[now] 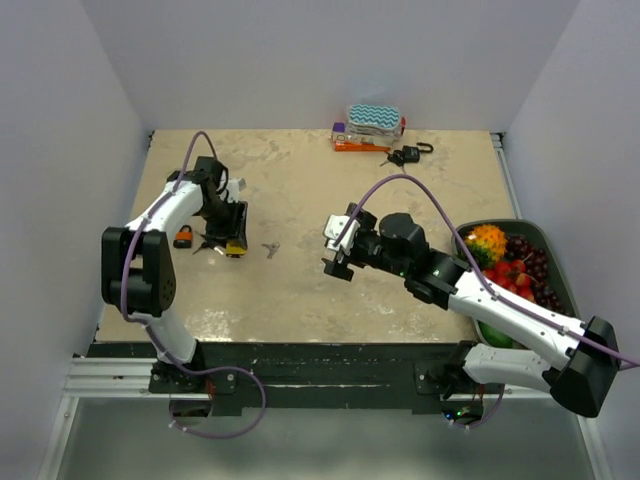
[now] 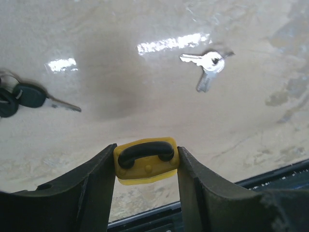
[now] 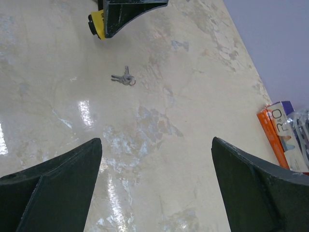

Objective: Lock with the key
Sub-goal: Place the lock at the center of the board.

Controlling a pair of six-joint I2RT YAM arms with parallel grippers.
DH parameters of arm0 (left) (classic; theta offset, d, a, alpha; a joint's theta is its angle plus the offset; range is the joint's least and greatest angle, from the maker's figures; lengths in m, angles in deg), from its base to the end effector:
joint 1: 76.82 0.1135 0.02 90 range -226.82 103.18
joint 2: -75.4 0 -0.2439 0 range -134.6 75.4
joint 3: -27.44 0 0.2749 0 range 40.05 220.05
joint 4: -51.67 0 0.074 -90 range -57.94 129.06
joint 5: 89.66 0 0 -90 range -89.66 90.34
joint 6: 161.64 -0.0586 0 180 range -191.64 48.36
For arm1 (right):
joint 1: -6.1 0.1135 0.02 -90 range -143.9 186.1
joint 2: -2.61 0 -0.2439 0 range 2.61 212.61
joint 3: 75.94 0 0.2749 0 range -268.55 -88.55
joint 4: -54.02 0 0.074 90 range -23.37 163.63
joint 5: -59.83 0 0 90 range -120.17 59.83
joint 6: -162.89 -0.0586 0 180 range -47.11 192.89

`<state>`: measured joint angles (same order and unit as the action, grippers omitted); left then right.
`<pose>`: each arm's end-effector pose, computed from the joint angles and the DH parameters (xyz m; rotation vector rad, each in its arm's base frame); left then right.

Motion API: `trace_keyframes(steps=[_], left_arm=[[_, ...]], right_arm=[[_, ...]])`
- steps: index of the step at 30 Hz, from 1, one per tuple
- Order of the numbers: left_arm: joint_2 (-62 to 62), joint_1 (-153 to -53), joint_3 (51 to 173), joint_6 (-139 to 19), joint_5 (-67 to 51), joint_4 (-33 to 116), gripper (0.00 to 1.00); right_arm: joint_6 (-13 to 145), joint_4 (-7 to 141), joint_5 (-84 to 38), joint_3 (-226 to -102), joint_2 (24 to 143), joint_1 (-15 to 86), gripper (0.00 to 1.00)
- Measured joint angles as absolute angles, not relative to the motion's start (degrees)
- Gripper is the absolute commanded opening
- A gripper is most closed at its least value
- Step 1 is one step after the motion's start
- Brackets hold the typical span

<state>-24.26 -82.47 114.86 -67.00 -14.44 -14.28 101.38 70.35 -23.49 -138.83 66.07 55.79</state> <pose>0.3531 -0.0500 0.1678 0.0652 2.9324 -0.4061 0.1969 0.2426 0.2905 -1.2471 1.4063 0.3638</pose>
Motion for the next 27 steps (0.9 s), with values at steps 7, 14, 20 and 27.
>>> trace_keyframes(steps=[7, 14, 20, 27], left_arm=[[-32.69, -82.62, 118.57, -66.43, -11.58, -14.21, 0.0], [-37.44, -83.7, 121.44, -66.26, -11.21, -14.28, 0.02], [-39.49, -83.98, 122.33, -65.75, -11.19, -14.69, 0.12], [-40.21, -83.98, 122.86, -64.77, -11.14, -14.65, 0.4]], right_arm=[[100.27, 70.38, -24.7, -138.76, 66.02, 53.63, 0.98], [99.54, 70.49, -24.74, -138.76, 66.07, 53.28, 0.99], [99.59, 70.53, -25.0, -138.76, 66.81, 53.06, 0.99], [99.59, 70.97, -25.18, -138.79, 67.16, 52.75, 0.99]])
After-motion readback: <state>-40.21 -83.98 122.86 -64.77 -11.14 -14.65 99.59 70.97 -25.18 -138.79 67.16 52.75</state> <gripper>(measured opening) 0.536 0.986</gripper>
